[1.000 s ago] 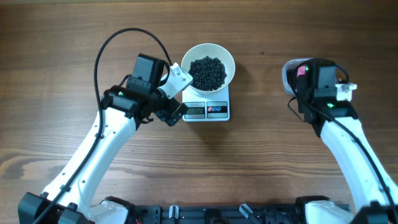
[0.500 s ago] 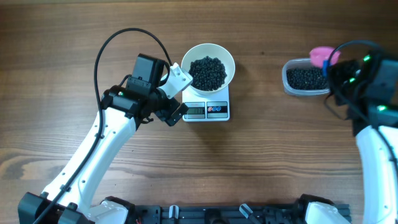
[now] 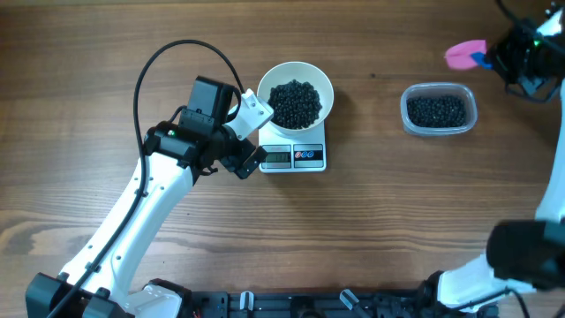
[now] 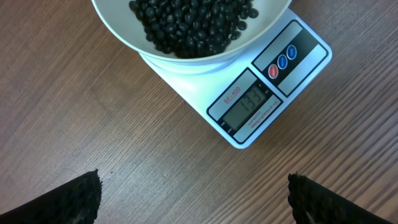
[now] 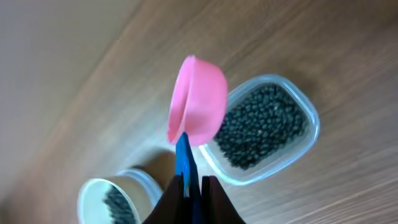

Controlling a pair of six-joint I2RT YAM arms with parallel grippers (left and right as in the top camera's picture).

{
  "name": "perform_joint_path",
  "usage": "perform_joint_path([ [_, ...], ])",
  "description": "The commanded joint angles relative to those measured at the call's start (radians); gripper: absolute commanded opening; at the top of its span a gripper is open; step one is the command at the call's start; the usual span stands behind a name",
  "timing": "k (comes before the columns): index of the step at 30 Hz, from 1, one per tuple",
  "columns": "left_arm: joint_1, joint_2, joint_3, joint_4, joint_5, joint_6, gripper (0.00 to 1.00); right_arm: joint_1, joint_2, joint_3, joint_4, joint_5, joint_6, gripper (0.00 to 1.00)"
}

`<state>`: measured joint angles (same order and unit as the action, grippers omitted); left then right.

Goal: Scoop item into bowl and weigh 150g on scale

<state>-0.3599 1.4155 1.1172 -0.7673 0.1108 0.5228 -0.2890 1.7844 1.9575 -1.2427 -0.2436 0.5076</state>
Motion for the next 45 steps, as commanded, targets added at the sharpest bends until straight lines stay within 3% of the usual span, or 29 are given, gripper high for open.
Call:
perform_joint_path([
  [1, 0.005, -0.008, -0.003, -0.001, 0.016, 0.02, 1.0, -0.004, 0.062, 0.049, -0.043, 0.01, -0.198, 0.04],
  [9, 0.005, -0.008, -0.004, -0.001, 0.016, 0.02, 1.0, 0.016, 0.112, 0.047, -0.126, 0.099, -0.446, 0.05],
  [16, 0.005, -0.008, -0.003, -0.001, 0.016, 0.02, 1.0, 0.087, 0.159, 0.046, -0.109, 0.188, -0.566, 0.05],
  [29, 0.005, -0.008, -0.004, -0.001, 0.016, 0.02, 1.0, 0.131, 0.217, 0.046, -0.108, 0.447, -0.595, 0.04],
  [45, 0.005, -0.008, -0.004, -0.001, 0.016, 0.02, 1.0, 0.291, 0.334, 0.029, -0.172, 0.471, -0.774, 0.04],
])
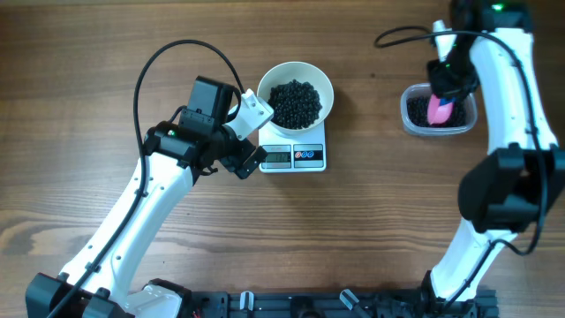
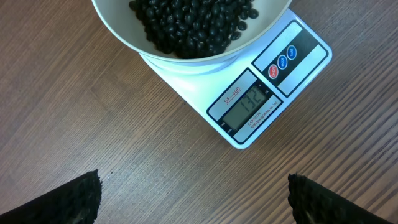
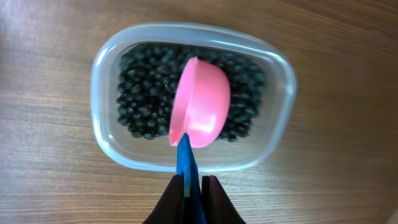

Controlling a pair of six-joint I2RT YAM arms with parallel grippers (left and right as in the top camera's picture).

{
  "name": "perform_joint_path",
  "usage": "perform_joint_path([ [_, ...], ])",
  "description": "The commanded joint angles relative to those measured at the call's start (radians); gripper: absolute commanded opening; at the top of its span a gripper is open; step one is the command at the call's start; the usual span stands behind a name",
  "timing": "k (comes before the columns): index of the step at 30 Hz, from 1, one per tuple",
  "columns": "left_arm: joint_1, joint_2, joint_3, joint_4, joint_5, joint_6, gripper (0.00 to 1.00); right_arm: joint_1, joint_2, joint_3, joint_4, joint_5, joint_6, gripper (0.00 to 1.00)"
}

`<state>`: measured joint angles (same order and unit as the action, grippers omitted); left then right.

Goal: Scoop item into bowl and weigh 150g on scale
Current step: 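Dip the pink scoop into the bean tub and fill it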

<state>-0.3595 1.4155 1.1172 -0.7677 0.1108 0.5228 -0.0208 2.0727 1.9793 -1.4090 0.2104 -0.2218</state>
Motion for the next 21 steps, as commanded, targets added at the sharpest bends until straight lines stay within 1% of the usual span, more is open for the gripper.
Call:
perform_joint_path([
  [1, 0.005, -0.008, -0.004, 0.0, 0.016, 0.02, 1.0, 0.029, 0.05, 0.008, -0.006, 0.009, -0.045, 0.04],
  [5, 0.005, -0.008, -0.003, 0.0, 0.016, 0.02, 1.0, 0.032, 0.057, 0.008, 0.021, -0.114, -0.066, 0.04],
  [10, 0.005, -0.008, -0.003, 0.0, 0.016, 0.02, 1.0, 0.014, 0.057, 0.01, 0.043, -0.185, -0.067, 0.04],
  [14, 0.005, -0.008, -0.004, 0.0, 0.016, 0.02, 1.0, -0.029, 0.056, 0.01, 0.041, -0.267, -0.097, 0.04],
  [18, 0.005, -0.008, -0.003, 0.0, 0.016, 0.02, 1.0, -0.073, 0.056, 0.01, 0.042, -0.302, -0.127, 0.04],
  [21, 0.005, -0.008, -0.004, 0.0, 0.016, 0.02, 1.0, -0.11, 0.056, 0.01, 0.041, -0.349, -0.177, 0.04],
])
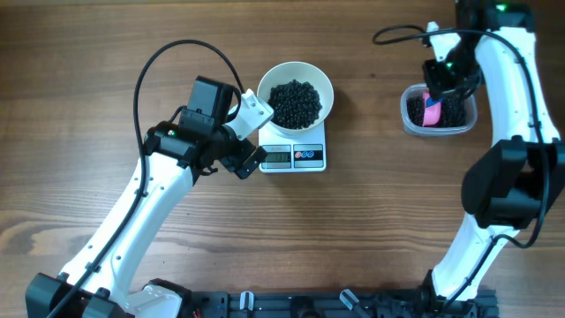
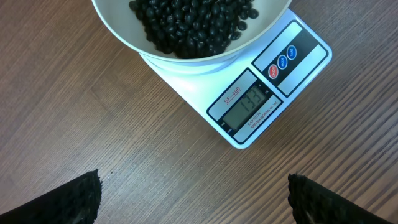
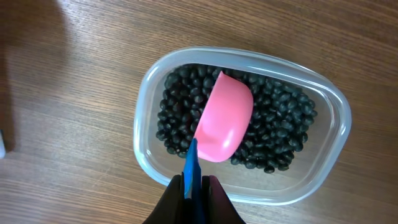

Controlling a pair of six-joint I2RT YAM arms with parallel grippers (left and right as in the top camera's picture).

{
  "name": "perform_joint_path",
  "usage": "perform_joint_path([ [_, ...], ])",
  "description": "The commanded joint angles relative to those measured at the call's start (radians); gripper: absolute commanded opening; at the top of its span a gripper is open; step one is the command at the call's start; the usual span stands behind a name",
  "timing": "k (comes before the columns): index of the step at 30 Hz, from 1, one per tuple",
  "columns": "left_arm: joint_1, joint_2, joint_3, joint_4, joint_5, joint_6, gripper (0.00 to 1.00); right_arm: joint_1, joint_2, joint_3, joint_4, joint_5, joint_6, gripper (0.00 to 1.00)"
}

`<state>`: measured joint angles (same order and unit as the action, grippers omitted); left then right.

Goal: Scoop item into bowl and weigh 150g on scale
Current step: 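Dip the pink scoop into the bean tub and fill it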

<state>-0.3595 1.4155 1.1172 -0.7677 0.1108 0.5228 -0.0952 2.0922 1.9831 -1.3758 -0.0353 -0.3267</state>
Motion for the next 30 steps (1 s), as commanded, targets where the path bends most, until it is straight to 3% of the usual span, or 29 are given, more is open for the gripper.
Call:
perform_joint_path([
  [1, 0.005, -0.008, -0.003, 0.0, 0.016, 0.02, 1.0, -0.049, 0.036, 0.006, 0.009, -0.119, -0.086, 0.04],
  [16, 0.005, -0.008, -0.004, 0.0, 0.016, 0.02, 1.0, -0.148, 0.036, 0.006, 0.017, -0.282, -0.272, 0.04],
  [30, 0.005, -0.008, -0.004, 0.0, 0.016, 0.02, 1.0, -0.177, 0.036, 0.007, -0.01, -0.281, -0.299, 0.04],
])
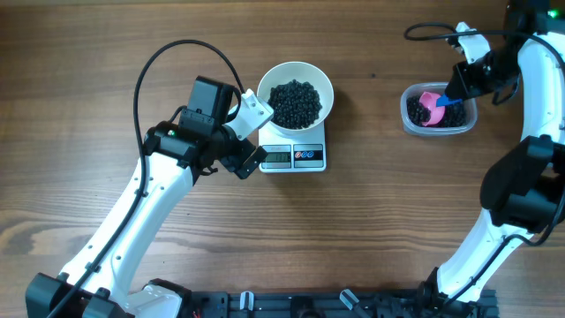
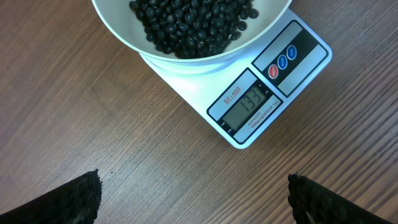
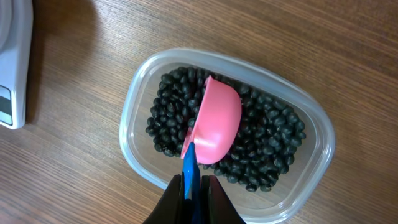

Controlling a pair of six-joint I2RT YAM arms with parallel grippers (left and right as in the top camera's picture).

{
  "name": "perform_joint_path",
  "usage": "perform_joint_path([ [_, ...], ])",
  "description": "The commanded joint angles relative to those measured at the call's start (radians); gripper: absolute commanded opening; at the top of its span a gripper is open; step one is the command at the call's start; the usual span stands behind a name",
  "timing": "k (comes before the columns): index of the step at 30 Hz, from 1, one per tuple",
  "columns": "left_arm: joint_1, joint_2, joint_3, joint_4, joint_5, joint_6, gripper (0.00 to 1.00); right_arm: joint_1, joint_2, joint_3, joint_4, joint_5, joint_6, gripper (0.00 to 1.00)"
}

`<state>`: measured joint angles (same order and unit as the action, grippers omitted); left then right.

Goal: Scoop item into bowl and weigh 150g on scale
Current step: 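Dip the pink scoop into the bean tub and fill it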

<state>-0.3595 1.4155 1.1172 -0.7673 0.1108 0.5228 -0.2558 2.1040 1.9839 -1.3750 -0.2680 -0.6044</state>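
Note:
A white bowl [image 1: 296, 95] of black beans rests on the white digital scale [image 1: 300, 157], whose display [image 2: 249, 107] reads 133. My left gripper [image 2: 193, 199] hangs open over bare wood just in front of the scale. At the far right a clear plastic tub [image 3: 225, 130] holds more black beans. My right gripper [image 3: 194, 186] is shut on the blue handle of a pink scoop [image 3: 214, 121], whose cup lies down among the beans in the tub [image 1: 439, 109].
The wooden table [image 1: 380, 230] stretches wide between scale and tub. The left arm's black cable [image 1: 163, 62] loops over the table behind the arm. The arm bases stand along the front edge.
The right arm has swung out to the right of the tub and the scoop now points left into the beans. The scale reads 133 as before. The left arm has not moved.
First the right gripper held the pink scoop in the air beyond the tub, with the scale near 133. Then the scoop hung over the tub, then lay down in the beans, and now rests in them at a new angle. The left gripper stayed open by the scale.

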Motion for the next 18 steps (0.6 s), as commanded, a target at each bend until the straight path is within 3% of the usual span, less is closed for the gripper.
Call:
perform_joint_path([
  [1, 0.005, -0.008, -0.004, -0.001, 0.016, 0.02, 1.0, -0.022, 0.024, 0.006, -0.014, -0.048, -0.021, 0.04],
  [18, 0.005, -0.008, -0.004, -0.001, 0.016, 0.02, 1.0, -0.059, 0.024, 0.008, -0.034, -0.183, -0.014, 0.04],
])
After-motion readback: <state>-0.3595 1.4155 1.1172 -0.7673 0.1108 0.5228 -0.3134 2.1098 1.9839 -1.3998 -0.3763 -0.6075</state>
